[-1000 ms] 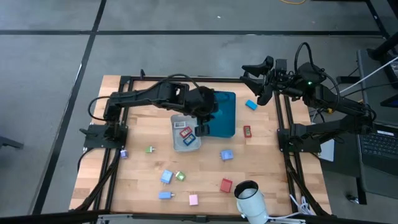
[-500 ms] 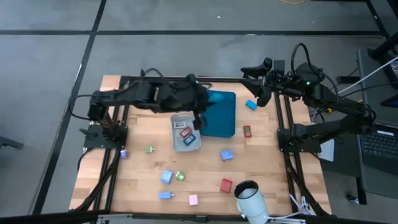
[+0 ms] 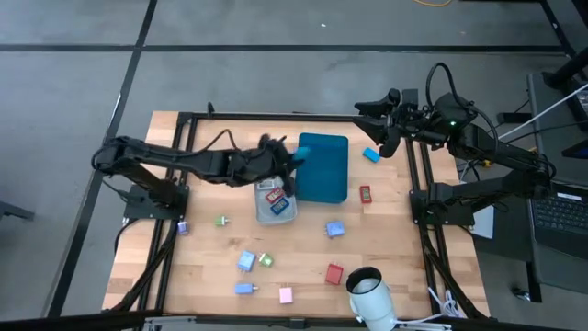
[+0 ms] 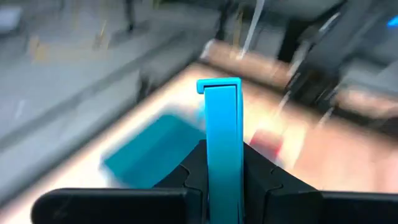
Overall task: Pick & Place Office items
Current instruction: Put the left light blue timer into the gray bin
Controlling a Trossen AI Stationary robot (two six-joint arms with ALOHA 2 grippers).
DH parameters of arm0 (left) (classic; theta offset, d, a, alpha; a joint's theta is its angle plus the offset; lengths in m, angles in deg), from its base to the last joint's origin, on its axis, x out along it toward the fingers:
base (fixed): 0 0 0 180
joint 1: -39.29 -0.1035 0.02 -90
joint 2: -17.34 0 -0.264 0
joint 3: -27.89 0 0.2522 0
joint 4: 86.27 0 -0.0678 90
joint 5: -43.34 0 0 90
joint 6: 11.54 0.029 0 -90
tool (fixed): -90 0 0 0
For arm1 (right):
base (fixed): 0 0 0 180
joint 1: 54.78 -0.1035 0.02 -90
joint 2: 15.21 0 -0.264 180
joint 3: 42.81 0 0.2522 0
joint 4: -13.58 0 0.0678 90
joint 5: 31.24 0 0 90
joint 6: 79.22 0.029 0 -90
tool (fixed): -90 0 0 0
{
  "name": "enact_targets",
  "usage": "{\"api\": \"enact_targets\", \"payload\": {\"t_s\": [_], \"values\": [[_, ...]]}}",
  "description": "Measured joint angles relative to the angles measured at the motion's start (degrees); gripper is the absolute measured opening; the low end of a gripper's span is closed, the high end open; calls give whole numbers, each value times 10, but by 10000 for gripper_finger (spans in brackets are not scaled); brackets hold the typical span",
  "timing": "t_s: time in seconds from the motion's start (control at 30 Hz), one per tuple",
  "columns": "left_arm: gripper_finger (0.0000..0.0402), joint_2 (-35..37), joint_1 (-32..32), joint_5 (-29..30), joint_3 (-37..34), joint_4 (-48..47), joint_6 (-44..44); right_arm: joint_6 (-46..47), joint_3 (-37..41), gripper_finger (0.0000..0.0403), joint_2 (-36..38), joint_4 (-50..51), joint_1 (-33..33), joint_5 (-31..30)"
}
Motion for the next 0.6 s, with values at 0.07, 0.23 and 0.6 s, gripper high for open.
{"api": "enact_targets", "payload": {"t_s": [0.07, 0.23, 0.6], "values": [[43, 14, -3, -5, -66, 22, -55, 8, 0, 265, 0, 0, 0, 0], [43, 45, -1, -54, -158, 25, -151, 17, 0, 265, 0, -2, 0, 0], [43, 14, -51, -231, -216, -35, -229, 19, 0, 265, -9, -3, 0, 0]]}}
